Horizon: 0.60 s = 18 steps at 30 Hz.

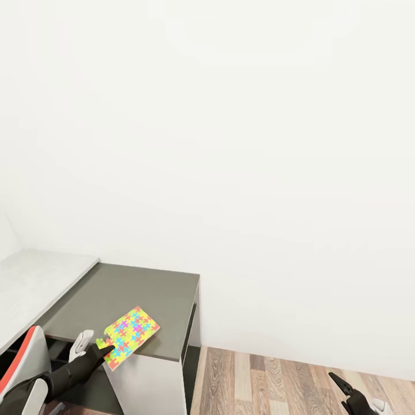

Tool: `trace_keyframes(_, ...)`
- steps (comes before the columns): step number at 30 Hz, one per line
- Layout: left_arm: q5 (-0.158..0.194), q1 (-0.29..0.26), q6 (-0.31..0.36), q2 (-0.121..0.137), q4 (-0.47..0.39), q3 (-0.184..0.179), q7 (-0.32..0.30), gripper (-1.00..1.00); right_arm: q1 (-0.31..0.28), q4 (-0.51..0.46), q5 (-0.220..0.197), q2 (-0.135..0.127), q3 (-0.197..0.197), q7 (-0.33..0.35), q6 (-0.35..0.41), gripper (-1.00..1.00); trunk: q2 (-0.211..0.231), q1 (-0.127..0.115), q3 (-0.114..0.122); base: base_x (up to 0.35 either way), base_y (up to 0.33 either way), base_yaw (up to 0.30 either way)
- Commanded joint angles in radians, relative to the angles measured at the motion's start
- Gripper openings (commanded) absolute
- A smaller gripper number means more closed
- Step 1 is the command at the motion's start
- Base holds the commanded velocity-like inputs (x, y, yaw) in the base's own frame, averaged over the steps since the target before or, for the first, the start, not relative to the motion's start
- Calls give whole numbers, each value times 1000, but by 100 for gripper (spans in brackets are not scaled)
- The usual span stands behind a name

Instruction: Put all the toys in the child's room - the three board games (two on the bed and one on the table), the two jigsaw puzzles on the table, and the tennis ball on the table - inside the toy box on the table in the child's room.

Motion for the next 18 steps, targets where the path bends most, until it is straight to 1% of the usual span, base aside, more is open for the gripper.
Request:
trace_keyframes(1,0,-1,5,0,0,3,-2,-100,-1,1,-7,0,-3,2,9,100,6,-4,2,0,0,0)
trace_keyframes(16,0,-1,5,-2,0,2,-2,-100,-1,0,-7,0,-2,1,9,100,111,-61,49,0,0,0)
trace_keyframes(18,0,-1,5,-2,0,1,-2,-100,-1,0,-7,0,-2,1,8,100,111,-61,49,0,0,0)
